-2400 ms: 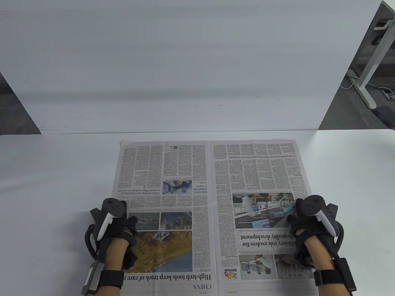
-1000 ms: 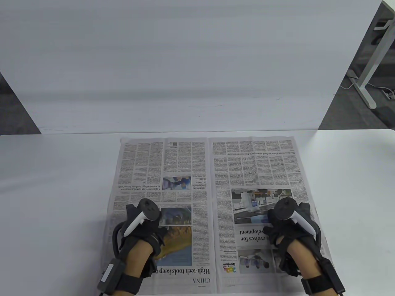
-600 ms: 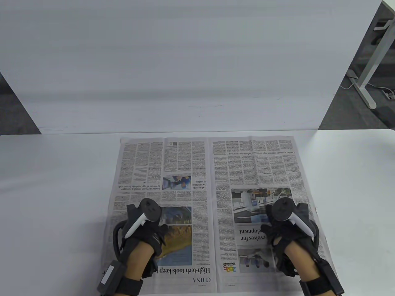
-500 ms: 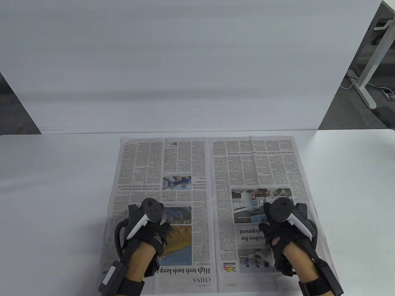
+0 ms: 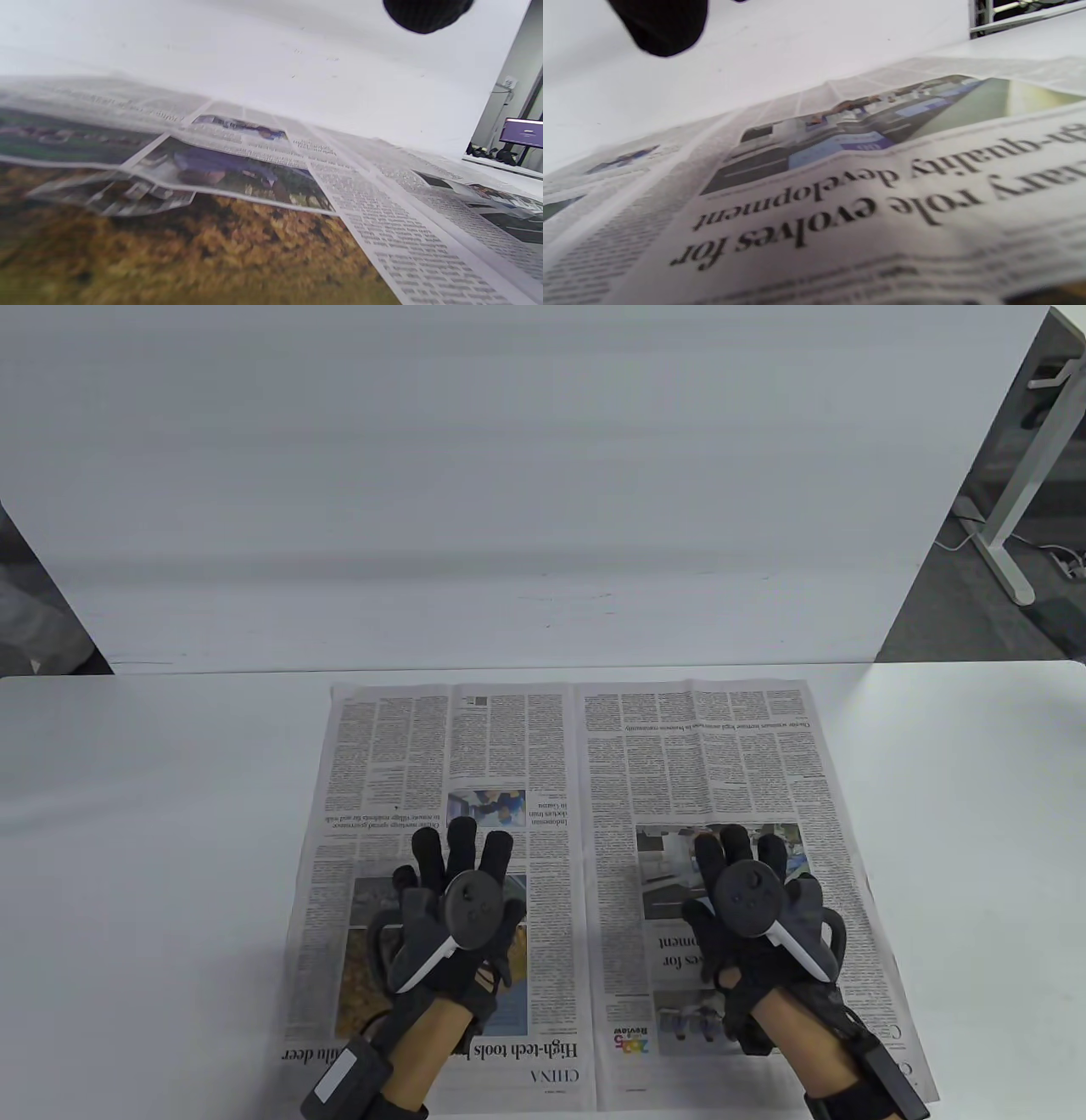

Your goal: Unfold folded newspaper and lay flat

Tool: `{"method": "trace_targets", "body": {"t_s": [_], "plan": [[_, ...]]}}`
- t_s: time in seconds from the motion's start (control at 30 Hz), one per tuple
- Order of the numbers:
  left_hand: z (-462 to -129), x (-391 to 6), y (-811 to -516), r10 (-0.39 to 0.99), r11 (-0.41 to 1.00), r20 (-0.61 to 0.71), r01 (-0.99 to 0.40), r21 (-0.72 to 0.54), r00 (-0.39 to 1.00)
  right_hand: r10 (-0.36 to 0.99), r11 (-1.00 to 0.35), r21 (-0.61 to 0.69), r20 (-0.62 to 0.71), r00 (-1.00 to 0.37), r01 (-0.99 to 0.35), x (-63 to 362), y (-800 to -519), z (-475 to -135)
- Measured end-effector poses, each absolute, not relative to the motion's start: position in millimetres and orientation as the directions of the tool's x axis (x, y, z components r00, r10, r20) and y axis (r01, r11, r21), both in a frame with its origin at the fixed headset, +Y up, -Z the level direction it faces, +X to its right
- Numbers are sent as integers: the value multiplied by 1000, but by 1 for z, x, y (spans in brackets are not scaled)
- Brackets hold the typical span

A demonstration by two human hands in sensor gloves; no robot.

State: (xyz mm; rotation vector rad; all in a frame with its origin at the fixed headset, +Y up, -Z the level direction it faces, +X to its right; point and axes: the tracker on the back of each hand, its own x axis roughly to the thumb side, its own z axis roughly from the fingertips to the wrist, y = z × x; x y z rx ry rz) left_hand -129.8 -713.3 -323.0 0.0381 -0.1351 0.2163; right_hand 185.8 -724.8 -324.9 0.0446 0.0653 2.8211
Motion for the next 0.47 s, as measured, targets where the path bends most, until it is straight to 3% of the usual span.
{"method": "trace_targets", "body": {"t_s": [0.47], "plan": [[-318, -126, -712, 200, 979, 167, -205, 10, 965, 277, -959, 68, 57, -959, -273, 177, -733, -322]]}}
